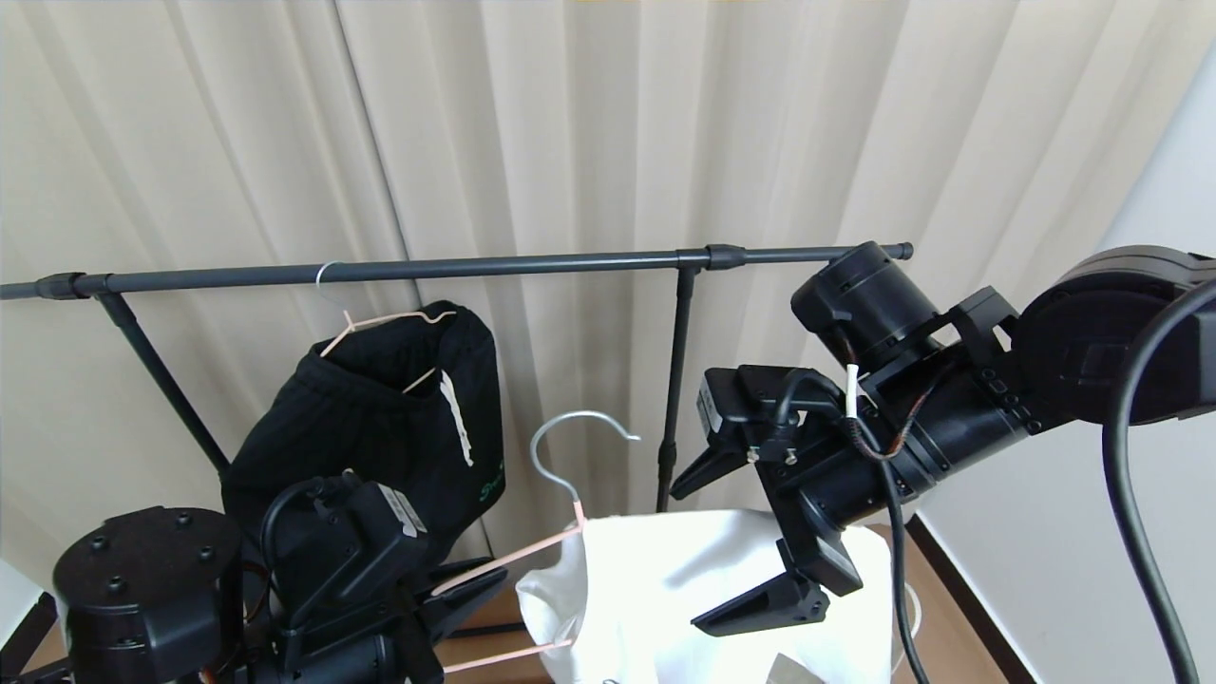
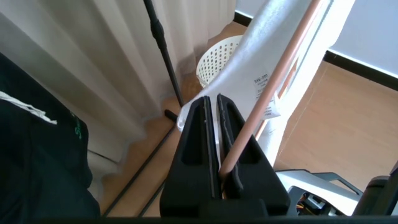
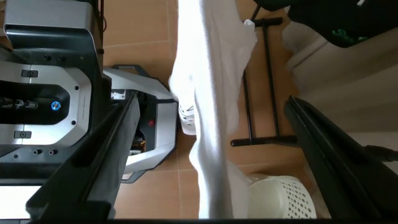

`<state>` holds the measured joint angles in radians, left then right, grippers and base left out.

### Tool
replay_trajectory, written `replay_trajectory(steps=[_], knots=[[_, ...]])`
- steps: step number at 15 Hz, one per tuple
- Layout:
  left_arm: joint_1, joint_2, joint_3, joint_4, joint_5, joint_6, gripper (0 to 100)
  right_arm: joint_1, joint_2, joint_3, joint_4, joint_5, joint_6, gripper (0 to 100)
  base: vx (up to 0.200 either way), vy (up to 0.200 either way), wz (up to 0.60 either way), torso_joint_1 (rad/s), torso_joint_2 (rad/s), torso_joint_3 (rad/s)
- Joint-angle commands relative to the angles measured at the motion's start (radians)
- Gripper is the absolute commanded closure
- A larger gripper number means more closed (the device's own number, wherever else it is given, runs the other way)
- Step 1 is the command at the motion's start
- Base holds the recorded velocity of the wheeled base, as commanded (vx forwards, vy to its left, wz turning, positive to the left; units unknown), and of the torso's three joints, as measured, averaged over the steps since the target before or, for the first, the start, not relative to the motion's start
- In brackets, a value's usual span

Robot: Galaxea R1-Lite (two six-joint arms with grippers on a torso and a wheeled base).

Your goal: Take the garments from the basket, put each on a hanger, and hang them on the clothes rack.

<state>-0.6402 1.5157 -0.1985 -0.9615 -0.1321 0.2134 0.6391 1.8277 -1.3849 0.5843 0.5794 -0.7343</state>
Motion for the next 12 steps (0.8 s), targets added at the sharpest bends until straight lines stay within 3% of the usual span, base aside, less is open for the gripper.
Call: replay_trajectory(steps=[1,3,4,12], knots=[[-0.001,0.000,-0.001,0.000,0.000,0.000,100,-0.004,0.004,-0.002,0.000,0.000,-0.001,0,0.000,0.000,0.00,0.000,0.00,0.000],[0.001,0.001,-0.001,0.000,0.002,0.000,100,-0.004,0.007,-0.002,-0.004,0.002,-0.001,0,0.000,0.000,0.00,0.000,0.00,0.000],[0.001,0.001,-0.001,0.000,0.002,0.000,100,-0.004,0.015,-0.003,-0.004,0.002,-0.001,100,0.000,0.000,0.00,0.000,0.00,0.000],[0.002,0.003,-0.006,0.000,0.003,-0.008,100,-0.004,0.002,0.006,0.002,0.002,-0.001,100,0.000,0.000,0.00,0.000,0.00,0.000]])
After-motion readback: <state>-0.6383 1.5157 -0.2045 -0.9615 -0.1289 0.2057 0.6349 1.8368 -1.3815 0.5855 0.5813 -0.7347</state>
